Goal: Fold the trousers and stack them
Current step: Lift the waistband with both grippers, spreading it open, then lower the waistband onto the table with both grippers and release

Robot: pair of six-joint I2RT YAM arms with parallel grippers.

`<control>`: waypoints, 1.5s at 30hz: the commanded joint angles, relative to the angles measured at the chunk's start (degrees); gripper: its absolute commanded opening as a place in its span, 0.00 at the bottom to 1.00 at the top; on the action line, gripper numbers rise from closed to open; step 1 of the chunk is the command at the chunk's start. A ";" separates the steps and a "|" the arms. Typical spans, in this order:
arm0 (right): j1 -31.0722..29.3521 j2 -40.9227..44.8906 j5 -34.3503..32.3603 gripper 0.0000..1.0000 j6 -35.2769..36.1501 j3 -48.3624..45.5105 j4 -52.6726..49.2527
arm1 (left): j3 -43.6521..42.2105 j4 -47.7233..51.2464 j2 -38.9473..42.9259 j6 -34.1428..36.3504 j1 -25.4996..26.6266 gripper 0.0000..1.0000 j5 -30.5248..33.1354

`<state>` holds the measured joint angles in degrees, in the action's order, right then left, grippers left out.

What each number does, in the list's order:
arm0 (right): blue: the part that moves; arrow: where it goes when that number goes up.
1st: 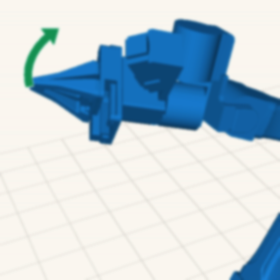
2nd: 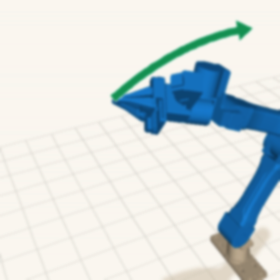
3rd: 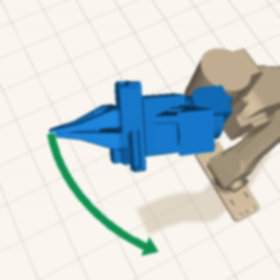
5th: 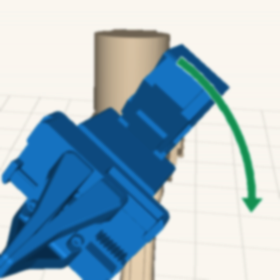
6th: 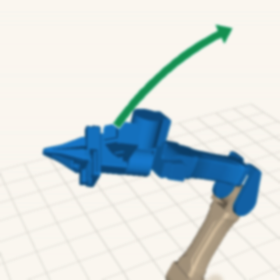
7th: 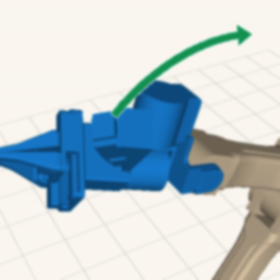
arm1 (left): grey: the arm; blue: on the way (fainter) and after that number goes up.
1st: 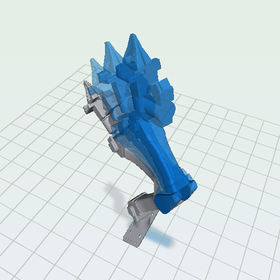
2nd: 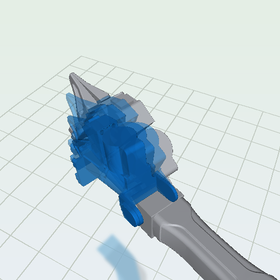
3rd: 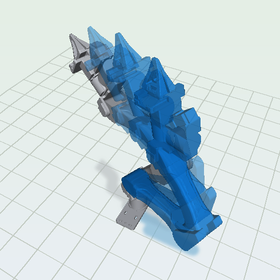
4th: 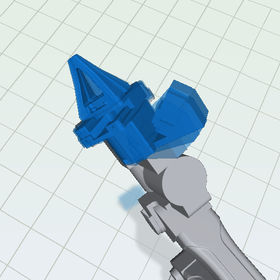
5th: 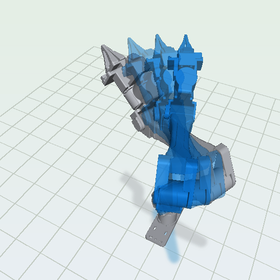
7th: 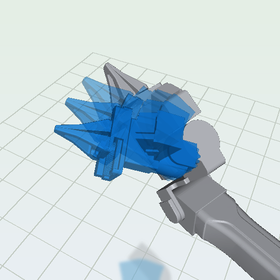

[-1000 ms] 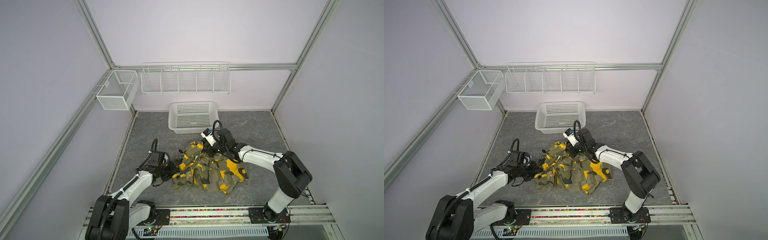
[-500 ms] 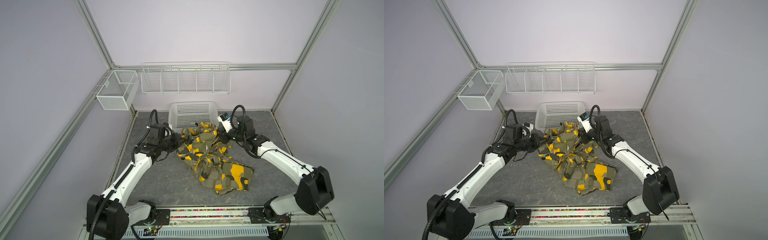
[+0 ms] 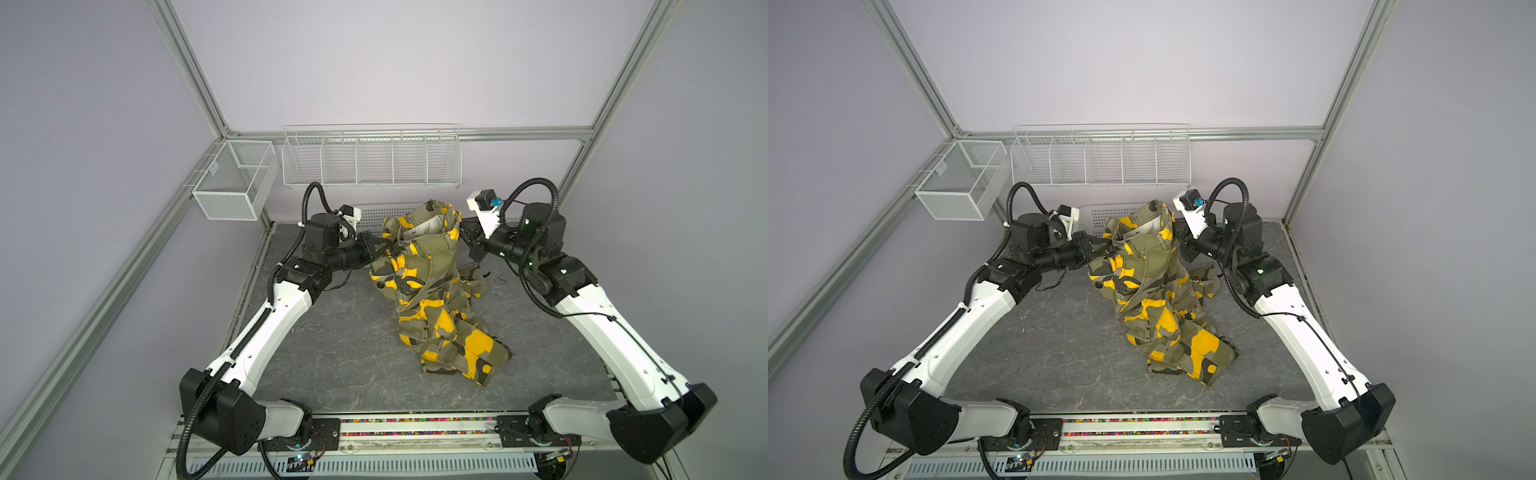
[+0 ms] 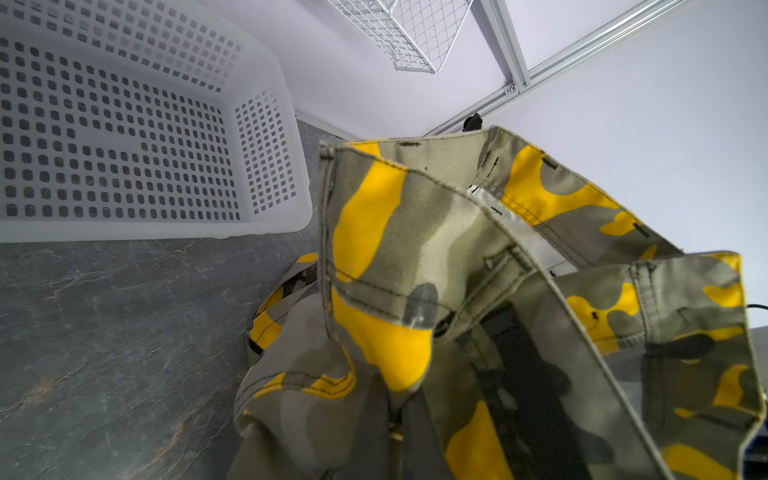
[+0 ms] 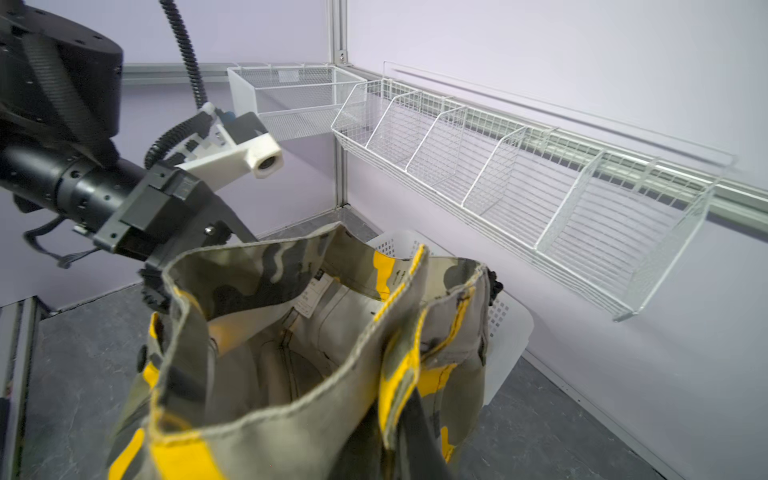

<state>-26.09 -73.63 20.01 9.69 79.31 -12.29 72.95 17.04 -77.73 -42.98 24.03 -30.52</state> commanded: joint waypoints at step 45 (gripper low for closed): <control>-15.63 -28.52 5.80 0.65 -11.63 -3.76 12.91 | -22.77 25.52 15.27 7.50 -12.01 0.62 17.13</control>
<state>-42.61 -108.92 27.68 -3.92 78.78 5.02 51.11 43.24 -59.81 -35.38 9.87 -14.61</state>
